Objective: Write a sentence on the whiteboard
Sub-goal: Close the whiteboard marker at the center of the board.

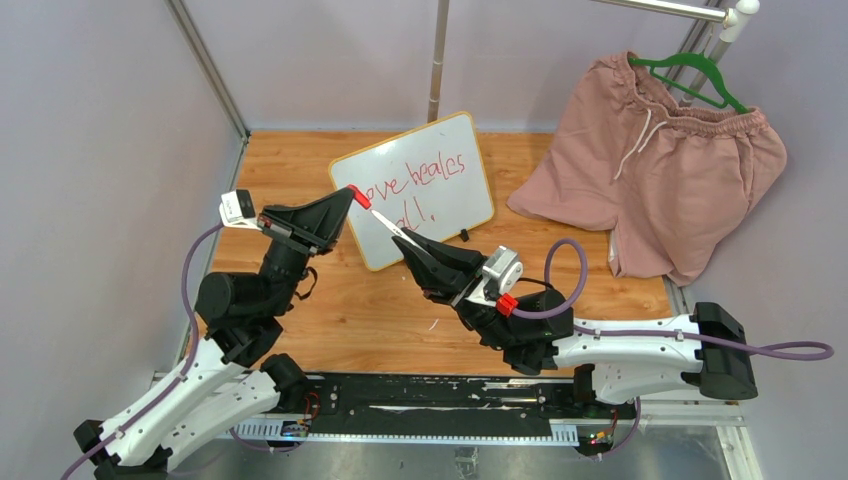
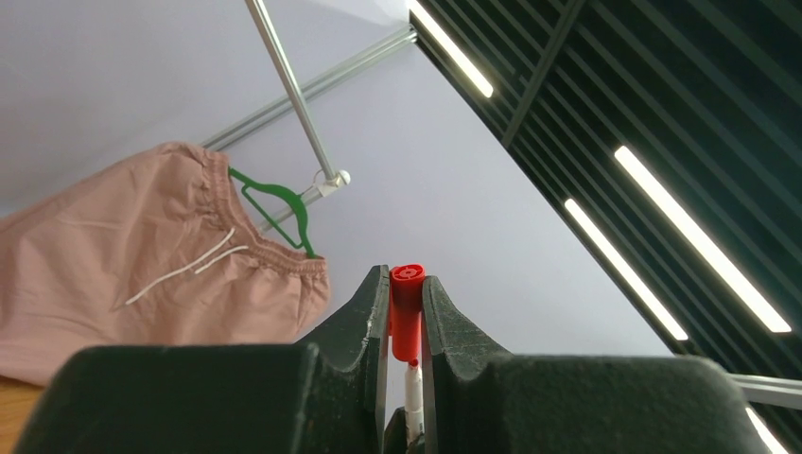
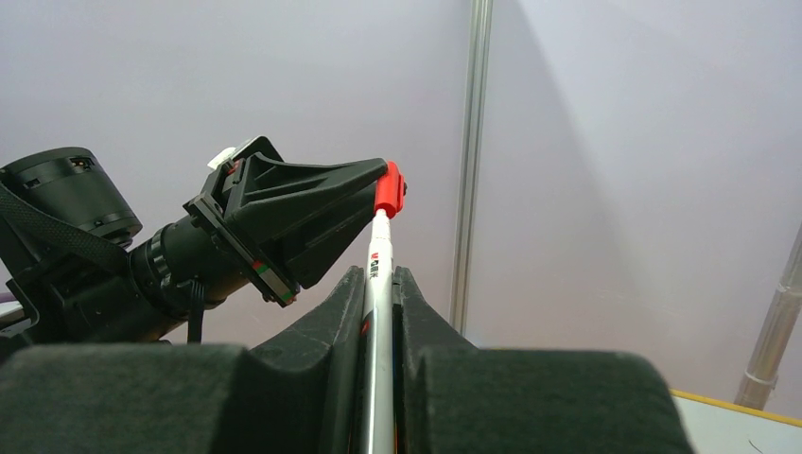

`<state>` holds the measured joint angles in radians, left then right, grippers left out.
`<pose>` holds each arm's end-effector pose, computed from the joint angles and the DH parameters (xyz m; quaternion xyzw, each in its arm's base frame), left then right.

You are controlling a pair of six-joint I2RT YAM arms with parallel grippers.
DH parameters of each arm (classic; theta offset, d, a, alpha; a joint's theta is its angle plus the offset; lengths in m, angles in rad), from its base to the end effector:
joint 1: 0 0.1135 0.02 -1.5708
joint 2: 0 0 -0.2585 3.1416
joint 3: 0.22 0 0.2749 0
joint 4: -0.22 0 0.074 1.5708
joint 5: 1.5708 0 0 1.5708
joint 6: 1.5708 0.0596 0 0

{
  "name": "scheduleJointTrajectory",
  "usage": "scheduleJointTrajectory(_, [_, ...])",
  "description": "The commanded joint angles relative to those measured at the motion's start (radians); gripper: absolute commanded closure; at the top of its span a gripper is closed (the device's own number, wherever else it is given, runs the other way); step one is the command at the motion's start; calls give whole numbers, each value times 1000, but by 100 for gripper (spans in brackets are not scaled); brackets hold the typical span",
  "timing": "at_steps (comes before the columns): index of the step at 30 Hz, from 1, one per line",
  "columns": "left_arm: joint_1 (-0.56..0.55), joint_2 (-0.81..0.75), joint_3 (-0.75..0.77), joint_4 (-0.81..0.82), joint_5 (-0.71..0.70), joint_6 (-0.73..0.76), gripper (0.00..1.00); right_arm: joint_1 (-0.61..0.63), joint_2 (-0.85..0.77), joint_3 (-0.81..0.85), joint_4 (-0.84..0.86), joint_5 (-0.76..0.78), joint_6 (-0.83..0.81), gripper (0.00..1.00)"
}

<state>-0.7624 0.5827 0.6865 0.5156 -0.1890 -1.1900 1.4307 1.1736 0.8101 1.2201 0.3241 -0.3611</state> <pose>0.1326 -0.1112 0.4202 -0.1787 0.4277 -0.7089 0.5316 0.0576 0.2722 0.4112 -0.1749 0.3336 0.4227 0.8243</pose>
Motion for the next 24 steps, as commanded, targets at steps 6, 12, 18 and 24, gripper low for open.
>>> scheduleJointTrajectory(6, [3,13,14,30,30,-16,100,-9,-16,33,53,12,-16,100])
scheduleJointTrajectory(12, [3,10,14,31,34,-19,100,-13,-11,37,55,15,-16,100])
scheduleJointTrajectory(18, [3,-5,7,30,17,-13,100,-14,-14,31,58,21,-16,100])
scheduleJointTrajectory(24, [3,-14,8,31,0,-2,100,-13,-25,20,58,21,-12,100])
